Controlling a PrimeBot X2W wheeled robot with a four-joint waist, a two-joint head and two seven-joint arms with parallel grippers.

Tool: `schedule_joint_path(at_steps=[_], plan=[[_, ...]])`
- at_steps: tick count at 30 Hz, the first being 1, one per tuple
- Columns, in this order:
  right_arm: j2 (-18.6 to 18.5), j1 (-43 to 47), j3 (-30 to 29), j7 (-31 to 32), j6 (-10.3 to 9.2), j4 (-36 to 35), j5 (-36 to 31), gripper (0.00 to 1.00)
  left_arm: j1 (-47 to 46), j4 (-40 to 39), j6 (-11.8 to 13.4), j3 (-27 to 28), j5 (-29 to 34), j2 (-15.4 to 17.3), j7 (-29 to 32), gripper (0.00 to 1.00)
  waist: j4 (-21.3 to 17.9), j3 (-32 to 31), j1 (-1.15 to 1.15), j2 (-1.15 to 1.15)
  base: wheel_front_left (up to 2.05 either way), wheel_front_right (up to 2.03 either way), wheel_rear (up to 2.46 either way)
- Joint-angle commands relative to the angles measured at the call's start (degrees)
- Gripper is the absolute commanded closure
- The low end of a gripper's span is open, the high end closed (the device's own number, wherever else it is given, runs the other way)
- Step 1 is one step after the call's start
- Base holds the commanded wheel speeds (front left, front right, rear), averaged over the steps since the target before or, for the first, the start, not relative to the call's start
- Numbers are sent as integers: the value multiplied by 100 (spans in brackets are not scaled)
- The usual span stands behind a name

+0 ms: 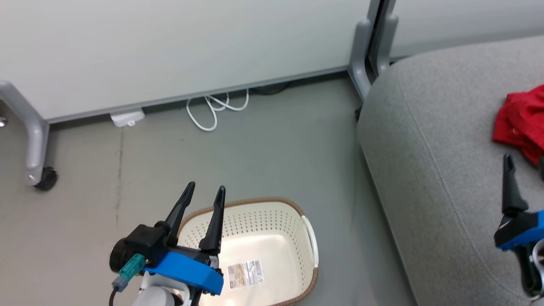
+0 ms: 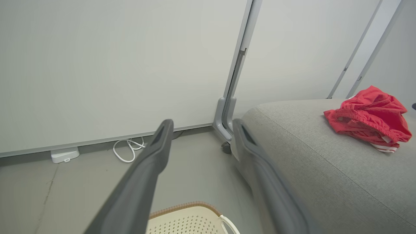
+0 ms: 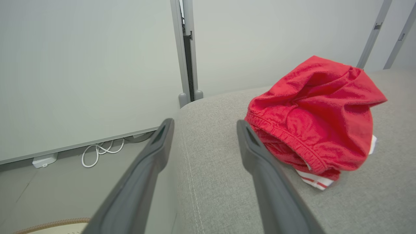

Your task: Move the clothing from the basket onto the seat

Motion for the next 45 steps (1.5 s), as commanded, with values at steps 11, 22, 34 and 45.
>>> schedule_joint_path(at_steps=[11,22,34,45], plan=[[655,837,427,224,1,-677,-275,0,353,276,-8,579,94,-92,-17,0,572,-522,2,0,0,0,0],[936,1184,757,197,1,-912,-445,0,566,463,-8,981,138,-137,-17,0,886,-763,2,0,0,0,0],[1074,1317,995,105,1,-809,-397,0,662,489,-8,1234,176,-139,-17,0,987,-818,2,0,0,0,0],[1098,1264,1004,94,1,-695,-367,0,644,474,-8,1239,272,-159,-16,0,985,-813,2,0,0,0,0]])
